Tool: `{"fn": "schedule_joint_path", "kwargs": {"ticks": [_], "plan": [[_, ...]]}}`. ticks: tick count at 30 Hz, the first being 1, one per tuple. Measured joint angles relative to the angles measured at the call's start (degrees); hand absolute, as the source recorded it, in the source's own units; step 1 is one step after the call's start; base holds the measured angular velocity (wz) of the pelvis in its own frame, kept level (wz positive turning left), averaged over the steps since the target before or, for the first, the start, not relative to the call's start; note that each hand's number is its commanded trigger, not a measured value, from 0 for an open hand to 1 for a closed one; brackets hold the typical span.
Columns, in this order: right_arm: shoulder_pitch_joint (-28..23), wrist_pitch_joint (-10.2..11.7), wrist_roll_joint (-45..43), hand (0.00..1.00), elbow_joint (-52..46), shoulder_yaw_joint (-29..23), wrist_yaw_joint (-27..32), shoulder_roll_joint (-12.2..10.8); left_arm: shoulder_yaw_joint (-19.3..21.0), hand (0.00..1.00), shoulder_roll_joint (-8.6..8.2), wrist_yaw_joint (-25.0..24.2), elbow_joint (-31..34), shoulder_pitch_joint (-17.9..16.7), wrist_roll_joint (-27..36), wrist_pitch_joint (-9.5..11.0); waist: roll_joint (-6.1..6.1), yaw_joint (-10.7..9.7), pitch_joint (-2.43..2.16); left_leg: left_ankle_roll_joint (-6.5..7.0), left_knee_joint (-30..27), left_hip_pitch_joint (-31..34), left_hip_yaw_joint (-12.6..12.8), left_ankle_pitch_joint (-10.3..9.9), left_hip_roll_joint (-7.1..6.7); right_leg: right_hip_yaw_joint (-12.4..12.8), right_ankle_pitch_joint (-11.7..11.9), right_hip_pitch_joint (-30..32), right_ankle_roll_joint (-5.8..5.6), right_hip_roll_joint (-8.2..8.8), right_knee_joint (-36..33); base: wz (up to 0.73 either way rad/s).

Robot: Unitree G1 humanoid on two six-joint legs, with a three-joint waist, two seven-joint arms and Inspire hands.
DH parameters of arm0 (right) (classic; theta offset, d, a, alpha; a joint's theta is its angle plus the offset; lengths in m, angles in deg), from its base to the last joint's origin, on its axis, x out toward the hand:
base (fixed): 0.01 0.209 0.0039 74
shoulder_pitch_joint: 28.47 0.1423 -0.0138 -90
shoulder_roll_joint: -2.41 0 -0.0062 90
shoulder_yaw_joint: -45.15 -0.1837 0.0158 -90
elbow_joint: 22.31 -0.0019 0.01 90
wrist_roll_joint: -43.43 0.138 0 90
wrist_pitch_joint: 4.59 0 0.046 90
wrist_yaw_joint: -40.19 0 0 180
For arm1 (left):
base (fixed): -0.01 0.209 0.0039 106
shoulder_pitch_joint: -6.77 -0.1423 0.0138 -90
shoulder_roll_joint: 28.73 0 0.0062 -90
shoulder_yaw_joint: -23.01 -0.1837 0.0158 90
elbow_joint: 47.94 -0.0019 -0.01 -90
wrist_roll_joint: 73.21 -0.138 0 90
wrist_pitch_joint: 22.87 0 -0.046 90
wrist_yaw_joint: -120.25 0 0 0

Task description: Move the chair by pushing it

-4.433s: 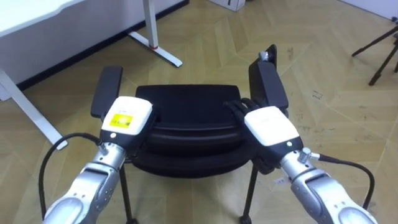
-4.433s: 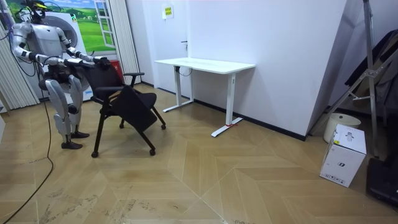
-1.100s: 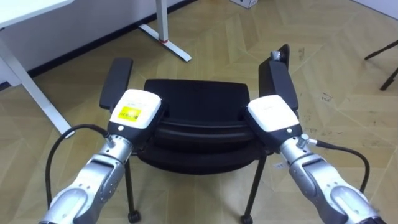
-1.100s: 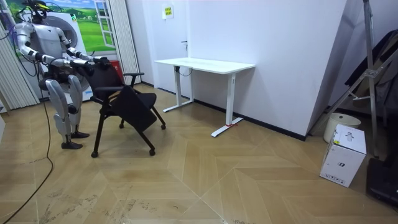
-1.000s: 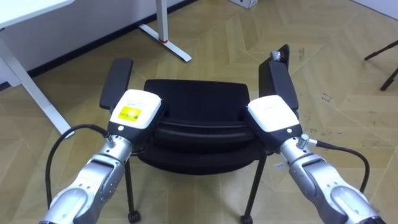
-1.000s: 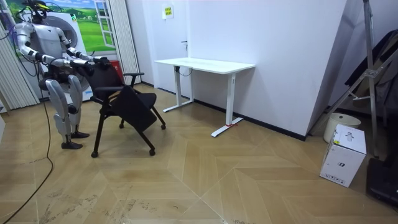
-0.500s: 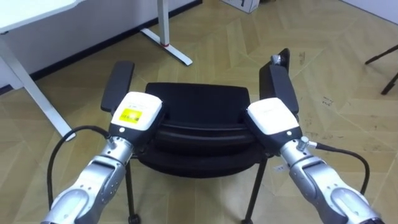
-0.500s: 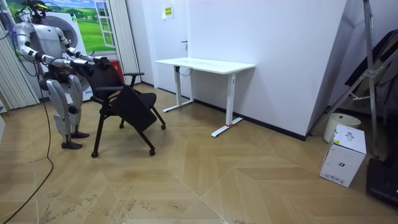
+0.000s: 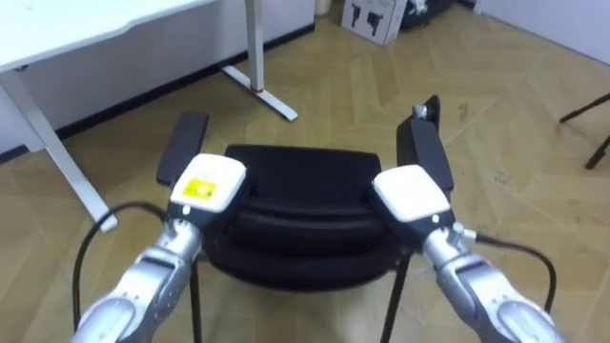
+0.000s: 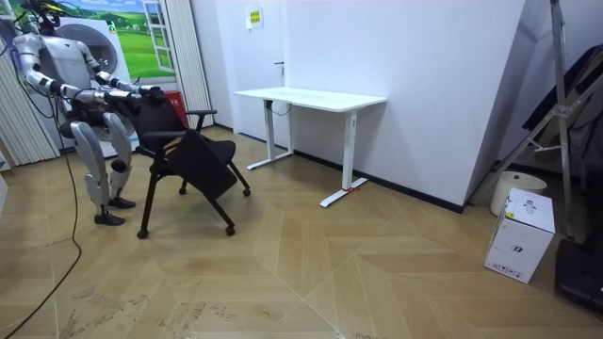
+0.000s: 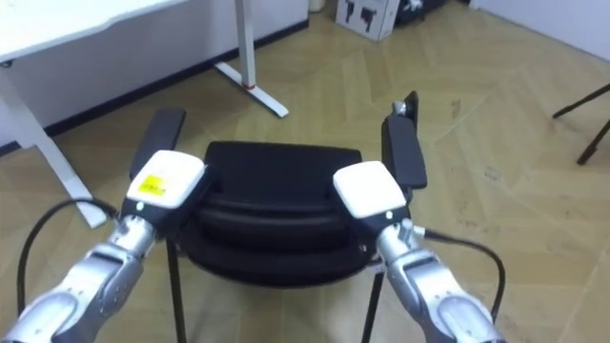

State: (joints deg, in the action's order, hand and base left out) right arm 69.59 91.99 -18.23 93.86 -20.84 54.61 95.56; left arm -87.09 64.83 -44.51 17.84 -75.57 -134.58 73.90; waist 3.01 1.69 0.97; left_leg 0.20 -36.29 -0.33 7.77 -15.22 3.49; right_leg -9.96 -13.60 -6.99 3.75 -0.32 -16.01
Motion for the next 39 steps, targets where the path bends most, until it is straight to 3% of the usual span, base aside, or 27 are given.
{"fn": "schedule_joint_path", "kwargs": {"ticks": [1,3,5,7,8,9,11,16,19,22,23,25,26,28,29,31,34,37,39], "plan": [[0.0,0.1,0.0,1.0,0.1,-0.2,0.0,0.0,0.0,1.0,-0.09,0.1,-0.3,0.1,0.0,0.0,-0.06,0.0,0.07,-0.18,-2.5,1.2,0.0,0.1,0.44,-0.1,-0.6,0.0,0.2,-0.15,-0.2,0.2],[0.0,-0.5,0.1,1.0,0.3,-0.5,-0.2,-0.3,-0.1,1.0,-1.03,0.9,-1.7,0.1,0.0,0.0,-0.43,0.2,0.09,-1.81,-9.9,5.4,0.0,1.0,2.41,-0.4,-1.4,-0.3,1.12,-0.74,-1.4,0.14],[0.1,-0.5,0.1,1.0,0.3,-0.5,-0.1,0.1,-0.3,1.0,-1.32,1.2,-1.8,0.4,0.1,0.0,-0.5,-0.2,0.21,-1.79,-6.9,8.8,0.1,-0.1,2.93,-1.1,-2.7,0.0,1.32,-0.73,-2.2,0.21],[0.0,-0.4,0.1,1.0,0.4,-0.5,-0.1,0.4,-0.4,1.0,-1.49,1.2,-1.7,0.2,0.1,-0.1,-0.18,0.0,0.36,-2.04,-1.7,12.9,0.0,0.5,2.73,-1.3,-4.5,0.4,1.2,-0.09,-4.0,0.02],[-0.2,-0.1,0.3,1.0,0.5,-0.5,0.0,1.0,-0.6,1.0,-1.86,1.2,-1.5,-0.2,0.2,-0.1,-0.6,0.3,0.13,-2.22,4.2,14.6,0.1,2.1,2.72,-1.1,-5.0,0.2,0.89,0.0,-4.3,-0.16],[-0.3,0.3,0.3,1.0,0.7,-0.5,0.8,1.5,-0.6,1.0,-2.24,1.4,-1.3,-0.5,0.1,0.0,-1.09,0.5,0.19,-1.38,10.4,15.4,0.3,5.8,2.62,-0.9,-5.8,-0.1,0.47,0.16,-5.0,-0.2],[-0.6,0.3,-0.5,1.0,0.9,-0.6,2.4,1.6,-0.4,1.0,-2.35,1.8,-0.4,-1.3,0.1,-0.1,-1.01,1.2,-0.14,-0.41,14.4,14.7,0.5,11.3,1.56,0.4,-7.0,0.1,-0.7,0.88,-5.9,-0.24],[-0.8,0.1,-1.4,1.0,-1.1,-0.9,4.3,1.8,-0.1,1.0,-0.63,1.9,2.8,-1.5,0.4,-0.2,0.38,1.4,-0.69,1.7,17.1,13.8,1.6,15.0,-2.05,1.3,-7.9,0.8,-2.44,3.54,-5.8,-0.05],[-0.4,-0.2,-1.4,1.0,-1.3,-1.1,4.6,1.6,0.0,1.0,-0.5,1.6,2.8,-0.7,0.6,-0.2,1.55,1.9,-0.58,2.79,16.2,13.2,3.0,13.0,-3.82,2.0,-9.1,-0.1,-3.86,5.7,-5.6,-0.04],[-0.3,-0.5,-1.8,1.0,-2.0,-1.5,5.6,2.0,0.2,1.0,-0.74,1.6,3.3,-0.3,0.8,-0.2,1.7,1.8,-0.52,4.02,13.7,13.5,4.3,9.8,-5.32,1.4,-10.0,-0.9,-5.49,8.13,-6.0,-0.05],[-0.2,-0.7,-1.8,1.0,-2.4,-1.7,5.6,2.3,0.1,1.0,-1.05,1.6,3.3,-0.1,0.9,-0.2,1.53,2.0,-0.61,4.65,13.0,13.3,4.5,8.0,-5.67,0.6,-10.6,-0.3,-6.5,9.32,-9.1,-0.08],[-0.2,-1.0,-1.8,1.0,-2.4,-1.9,5.4,2.4,0.1,1.0,-1.38,0.9,3.2,0.0,1.0,-0.2,1.57,1.8,-0.51,5.54,11.8,12.4,5.2,6.5,-6.74,-0.4,-10.3,3.0,-7.11,12.0,-20.2,-0.04],[-0.4,-0.9,-1.8,1.0,-2.4,-1.9,5.2,2.5,0.1,1.0,-1.43,0.5,3.2,0.0,1.0,-0.1,1.84,1.7,-0.32,6.15,11.2,11.1,5.7,5.3,-7.56,0.3,-8.7,5.3,-7.79,13.95,-27.2,-0.04],[-0.7,-0.9,-1.8,1.0,-2.1,-1.9,4.7,2.4,0.0,1.0,-1.68,0.1,2.8,0.0,1.0,-0.1,0.98,1.5,-0.1,6.8,10.4,9.1,5.6,3.3,-7.7,0.7,-3.8,7.3,-6.88,14.93,-34.1,-0.03],[-1.3,-0.8,-1.7,1.0,-2.1,-2.2,4.8,2.4,-0.4,1.0,-1.76,0.1,2.5,0.0,1.1,0.0,0.24,1.2,-0.02,7.17,10.4,7.9,4.7,2.3,-7.87,0.6,-0.2,8.5,-6.79,15.19,-36.9,0.08],[-1.6,-0.8,-1.8,1.0,-2.4,-2.3,4.7,2.3,-0.7,1.0,-1.33,0.5,2.3,0.1,1.1,0.3,-0.44,0.2,-0.14,8.03,10.6,7.1,3.4,1.0,-8.07,0.6,1.1,11.0,-6.61,15.17,-40.7,0.16],[-1.6,-0.8,-1.9,1.0,-2.6,-2.4,4.7,2.0,-0.7,1.0,-0.97,0.8,1.5,1.0,1.2,1.1,-1.29,0.2,0.17,8.25,11.9,5.1,3.1,0.3,-7.78,0.7,-1.5,18.6,-6.48,13.17,-42.4,0.08],[-2.7,-0.9,-1.9,1.0,-3.2,-2.4,4.6,1.7,-0.6,1.0,-0.3,0.9,1.0,1.0,1.2,2.2,-1.26,-0.3,0.16,8.2,12.6,3.0,1.6,-1.0,-7.79,0.5,-1.7,24.2,-6.13,9.4,-32.9,0.23],[-3.2,0.0,-1.8,1.0,-3.3,-2.5,4.2,1.7,-0.7,1.0,0.06,1.8,0.4,0.9,1.1,2.9,-0.65,-1.2,0.14,7.78,13.6,0.9,0.0,-1.8,-8.02,1.7,0.6,25.7,-5.13,6.11,-19.4,0.39]]}}
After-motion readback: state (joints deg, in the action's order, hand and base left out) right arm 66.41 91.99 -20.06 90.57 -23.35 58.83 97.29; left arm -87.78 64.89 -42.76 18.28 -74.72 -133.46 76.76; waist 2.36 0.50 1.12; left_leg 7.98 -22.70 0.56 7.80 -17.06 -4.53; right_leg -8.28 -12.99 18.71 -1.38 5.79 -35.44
